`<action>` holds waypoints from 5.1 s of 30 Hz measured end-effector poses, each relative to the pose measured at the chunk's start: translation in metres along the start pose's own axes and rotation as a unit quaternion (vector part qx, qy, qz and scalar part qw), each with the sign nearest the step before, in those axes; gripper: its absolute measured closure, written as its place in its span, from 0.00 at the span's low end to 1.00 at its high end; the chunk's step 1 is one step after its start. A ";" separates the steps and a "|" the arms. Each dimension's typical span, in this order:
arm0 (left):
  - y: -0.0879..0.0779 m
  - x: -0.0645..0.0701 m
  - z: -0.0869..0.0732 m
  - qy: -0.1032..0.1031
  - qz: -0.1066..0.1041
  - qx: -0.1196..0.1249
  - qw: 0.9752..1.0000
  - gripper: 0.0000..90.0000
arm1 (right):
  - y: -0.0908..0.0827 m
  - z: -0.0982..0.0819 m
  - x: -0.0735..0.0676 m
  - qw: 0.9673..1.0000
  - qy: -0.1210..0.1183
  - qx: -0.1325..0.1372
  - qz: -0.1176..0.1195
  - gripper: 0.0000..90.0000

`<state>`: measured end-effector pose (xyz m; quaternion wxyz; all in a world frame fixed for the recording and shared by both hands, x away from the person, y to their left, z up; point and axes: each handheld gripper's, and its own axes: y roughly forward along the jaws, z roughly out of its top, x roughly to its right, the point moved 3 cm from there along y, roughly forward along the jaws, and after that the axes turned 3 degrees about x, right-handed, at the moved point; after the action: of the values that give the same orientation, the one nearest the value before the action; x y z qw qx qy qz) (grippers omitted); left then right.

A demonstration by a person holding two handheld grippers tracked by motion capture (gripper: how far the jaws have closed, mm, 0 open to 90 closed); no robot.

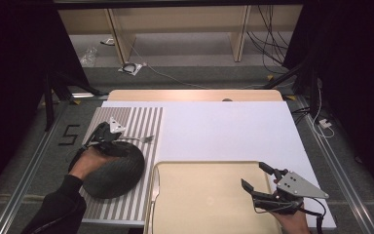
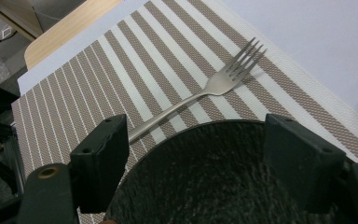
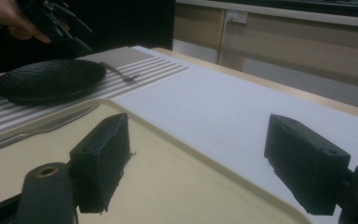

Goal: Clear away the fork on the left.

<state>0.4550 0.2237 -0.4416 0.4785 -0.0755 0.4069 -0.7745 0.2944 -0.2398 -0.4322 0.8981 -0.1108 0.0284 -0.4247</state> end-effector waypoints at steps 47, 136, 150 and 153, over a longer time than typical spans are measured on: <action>0.083 -0.049 0.028 0.061 -0.090 -0.127 0.986 0.33 | 0.002 -0.002 0.001 1.000 -0.002 -0.006 0.003 0.26; 0.100 -0.041 0.040 0.168 -0.114 -0.181 0.962 0.94 | 0.003 -0.003 0.000 1.000 -0.006 -0.015 0.007 0.26; 0.070 -0.047 0.060 0.143 -0.081 -0.166 0.972 0.94 | 0.003 -0.003 -0.001 1.000 -0.008 -0.016 0.005 0.26; 0.055 -0.040 0.066 0.120 -0.086 -0.159 0.976 0.94 | 0.002 -0.003 -0.001 1.000 -0.008 -0.015 0.005 0.26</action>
<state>0.5474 0.2077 -0.4258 0.3397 -0.0917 0.5711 -0.7416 0.2951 -0.2380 -0.4357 0.8985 -0.1276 0.0284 -0.4190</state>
